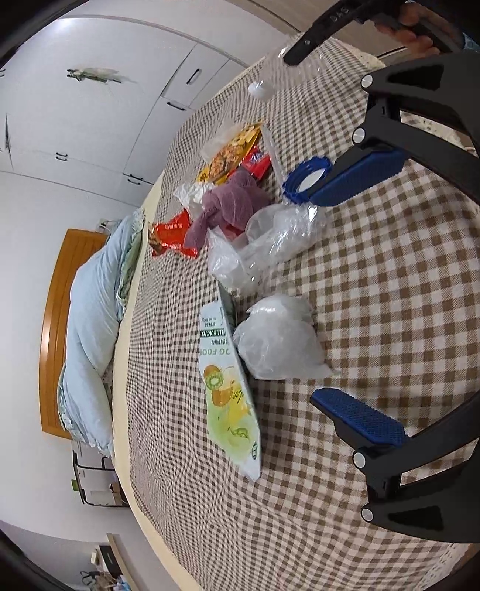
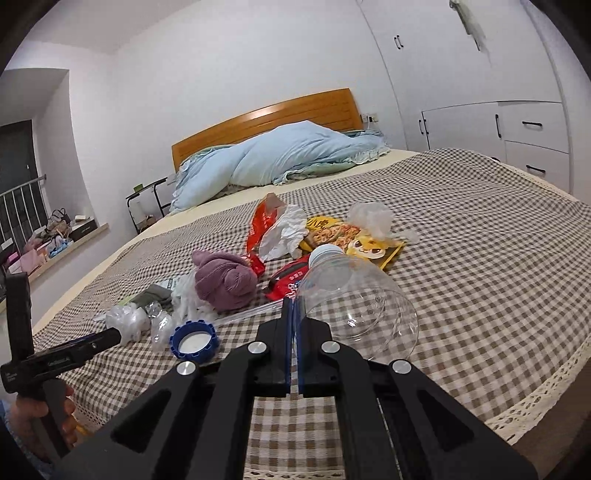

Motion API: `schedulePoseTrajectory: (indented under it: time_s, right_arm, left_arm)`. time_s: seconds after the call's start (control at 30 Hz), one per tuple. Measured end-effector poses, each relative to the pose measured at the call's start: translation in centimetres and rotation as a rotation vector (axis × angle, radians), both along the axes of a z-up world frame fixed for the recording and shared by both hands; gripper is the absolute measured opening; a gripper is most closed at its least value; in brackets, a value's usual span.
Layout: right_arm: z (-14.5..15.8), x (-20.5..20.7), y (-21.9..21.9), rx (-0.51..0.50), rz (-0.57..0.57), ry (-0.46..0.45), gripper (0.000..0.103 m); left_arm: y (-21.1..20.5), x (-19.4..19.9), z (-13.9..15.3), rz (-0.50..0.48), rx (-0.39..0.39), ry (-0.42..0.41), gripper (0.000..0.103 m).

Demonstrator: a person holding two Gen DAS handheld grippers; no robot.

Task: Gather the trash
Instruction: 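Grasp the crumpled clear plastic bag with the left tool, then lift the plastic bag with the left tool while the right tool lifts the bottle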

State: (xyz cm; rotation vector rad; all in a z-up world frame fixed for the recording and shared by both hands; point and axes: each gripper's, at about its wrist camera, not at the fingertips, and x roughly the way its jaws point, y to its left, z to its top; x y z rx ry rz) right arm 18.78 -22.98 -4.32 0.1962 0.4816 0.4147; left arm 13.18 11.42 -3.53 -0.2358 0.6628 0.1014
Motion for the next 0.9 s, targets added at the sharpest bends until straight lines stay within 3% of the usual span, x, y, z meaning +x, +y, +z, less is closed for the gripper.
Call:
schedulePoseTrajectory:
  time_s: [0.1, 0.3, 0.47, 0.57, 0.63, 0.7, 0.9]
  right_arm:
    - [0.1, -0.1, -0.4, 0.006, -0.010, -0.003, 0.002]
    - [0.3, -0.2, -1.1, 0.015, -0.015, -0.008, 0.002]
    - [0.2, -0.1, -1.4, 0.018, -0.016, -0.004, 0.002]
    - [0.1, -0.1, -1.4, 0.018, -0.018, 0.001, 0.002]
    - [0.0, -0.1, -1.2, 0.018, -0.017, 0.004, 0.002]
    - [-0.1, -0.1, -1.0, 0.014, -0.014, 0.005, 0.002]
    - [-0.2, -0.1, -0.6, 0.009, -0.005, 0.008, 0.002]
  left_arm:
    - [0.7, 0.9, 0.1, 0.025, 0.003, 0.021, 0.095]
    - [2.0, 2.8, 0.1, 0.058, -0.016, 0.053, 0.079]
    - [2.9, 3.5, -0.3, 0.099, -0.024, 0.081, 0.074]
    - [3.4, 3.9, -1.1, 0.093, -0.066, 0.108, 0.058]
    - [3.9, 4.0, -1.6, 0.075, -0.115, 0.120, 0.037]
    - [4.3, 3.8, -1.8, 0.060, -0.171, 0.116, 0.030]
    - [5.2, 2.6, -1.4, 0.053, -0.247, 0.078, 0.026]
